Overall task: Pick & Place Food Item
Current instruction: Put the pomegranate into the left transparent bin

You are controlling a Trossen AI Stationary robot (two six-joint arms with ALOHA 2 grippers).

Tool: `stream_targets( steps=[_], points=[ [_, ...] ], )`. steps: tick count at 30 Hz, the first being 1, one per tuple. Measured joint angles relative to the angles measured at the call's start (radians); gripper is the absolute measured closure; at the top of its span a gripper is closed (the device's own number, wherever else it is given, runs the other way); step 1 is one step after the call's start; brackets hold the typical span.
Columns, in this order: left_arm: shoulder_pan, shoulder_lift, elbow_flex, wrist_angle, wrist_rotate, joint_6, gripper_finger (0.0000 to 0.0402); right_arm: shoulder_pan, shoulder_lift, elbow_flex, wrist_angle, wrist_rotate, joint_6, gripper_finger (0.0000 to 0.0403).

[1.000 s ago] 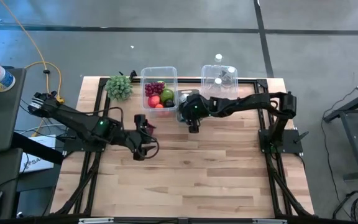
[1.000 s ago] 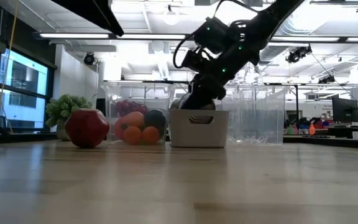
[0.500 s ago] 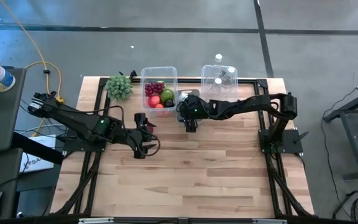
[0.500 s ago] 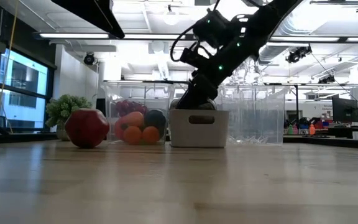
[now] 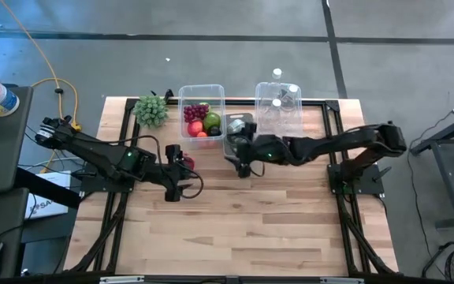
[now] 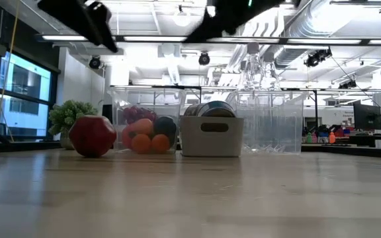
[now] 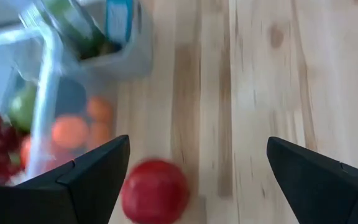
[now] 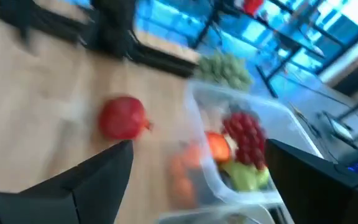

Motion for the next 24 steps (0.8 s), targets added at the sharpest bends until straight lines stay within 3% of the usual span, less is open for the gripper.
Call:
stream_targets(
  steps=[10, 17, 24],
  points=[
    [0.000, 0.000, 0.000, -0.123, 0.145, -0.089, 0.0033, 0.285, -0.014, -0.002, 0.001, -0.031, 0.240, 0.0052],
    [-0.034, 0.002, -0.002, -0.084, 0.151, -0.251, 0.0033, 0.456, 0.059, -0.001, 0.025, -0.026, 0.480, 0.0054],
    [-0.098, 0.005, -0.002, -0.014, 0.110, -0.261, 0.0033, 0.566, 0.150, -0.002, 0.137, -0.008, 0.523, 0.0054]
  ],
)
